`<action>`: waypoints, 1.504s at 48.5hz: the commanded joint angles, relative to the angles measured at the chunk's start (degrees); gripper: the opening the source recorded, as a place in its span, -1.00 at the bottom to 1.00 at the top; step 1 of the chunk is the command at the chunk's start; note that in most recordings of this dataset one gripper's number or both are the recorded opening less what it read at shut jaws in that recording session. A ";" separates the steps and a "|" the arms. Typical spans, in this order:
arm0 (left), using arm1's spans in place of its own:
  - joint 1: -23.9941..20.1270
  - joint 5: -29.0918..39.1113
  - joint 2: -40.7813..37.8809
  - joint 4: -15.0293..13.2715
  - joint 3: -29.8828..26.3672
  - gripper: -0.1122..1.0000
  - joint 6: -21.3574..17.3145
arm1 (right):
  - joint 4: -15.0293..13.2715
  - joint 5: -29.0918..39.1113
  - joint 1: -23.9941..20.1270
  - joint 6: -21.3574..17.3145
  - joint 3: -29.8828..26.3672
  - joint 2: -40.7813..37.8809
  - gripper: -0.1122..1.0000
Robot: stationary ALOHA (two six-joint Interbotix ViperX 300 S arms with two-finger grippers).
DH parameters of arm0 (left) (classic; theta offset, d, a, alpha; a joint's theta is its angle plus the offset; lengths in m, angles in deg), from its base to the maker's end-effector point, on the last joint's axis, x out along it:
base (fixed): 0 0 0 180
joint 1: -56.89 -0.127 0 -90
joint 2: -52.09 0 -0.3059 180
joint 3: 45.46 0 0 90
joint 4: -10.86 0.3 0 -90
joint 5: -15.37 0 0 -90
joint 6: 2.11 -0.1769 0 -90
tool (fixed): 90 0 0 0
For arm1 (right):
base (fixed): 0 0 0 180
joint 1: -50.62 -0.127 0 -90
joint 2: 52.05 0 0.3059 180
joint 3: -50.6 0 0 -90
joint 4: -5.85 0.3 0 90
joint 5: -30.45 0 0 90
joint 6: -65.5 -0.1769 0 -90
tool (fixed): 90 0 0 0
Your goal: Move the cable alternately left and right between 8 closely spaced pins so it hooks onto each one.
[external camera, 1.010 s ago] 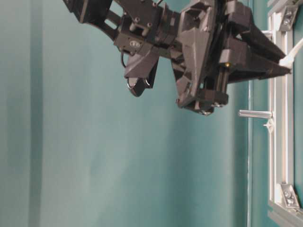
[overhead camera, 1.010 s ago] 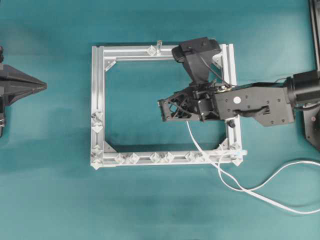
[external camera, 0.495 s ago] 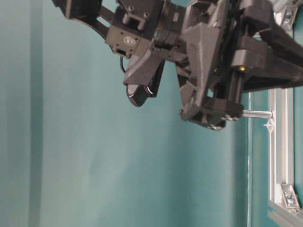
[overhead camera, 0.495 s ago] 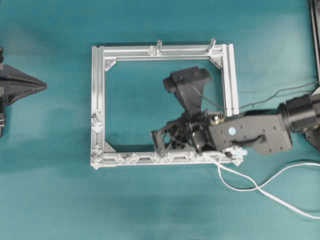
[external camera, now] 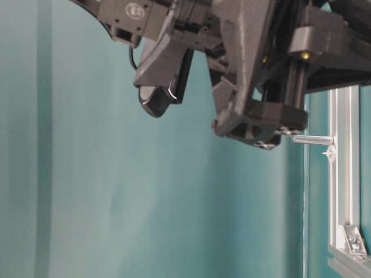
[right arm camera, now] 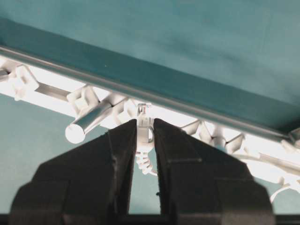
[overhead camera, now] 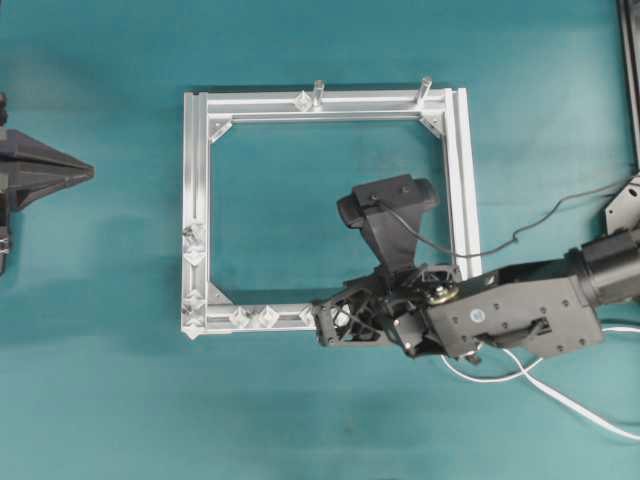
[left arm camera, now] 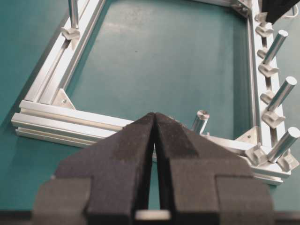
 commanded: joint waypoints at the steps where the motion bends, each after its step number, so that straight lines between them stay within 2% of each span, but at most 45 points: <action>1: 0.00 -0.26 -0.26 -0.09 -0.97 -0.77 0.53 | 0.09 -0.18 -0.70 -0.35 -1.23 0.79 -0.52; 43: 0.09 -0.26 -0.26 0.00 -1.05 -0.77 0.62 | 0.09 -0.26 -2.20 -1.14 -1.05 -0.26 -0.52; 52: 0.00 -0.35 -0.26 0.00 -1.05 -0.77 0.62 | 0.09 -1.14 -3.60 -1.14 -2.20 -1.67 -0.52; 61: 0.26 -0.26 -0.35 -0.09 -1.05 -0.77 0.97 | 0.18 -1.05 -6.33 -1.14 -5.62 -3.78 -0.52; 73: 0.62 -0.26 -0.35 -0.09 -0.70 -0.77 3.43 | 3.25 -0.35 -9.40 -1.14 -8.96 -6.42 -0.52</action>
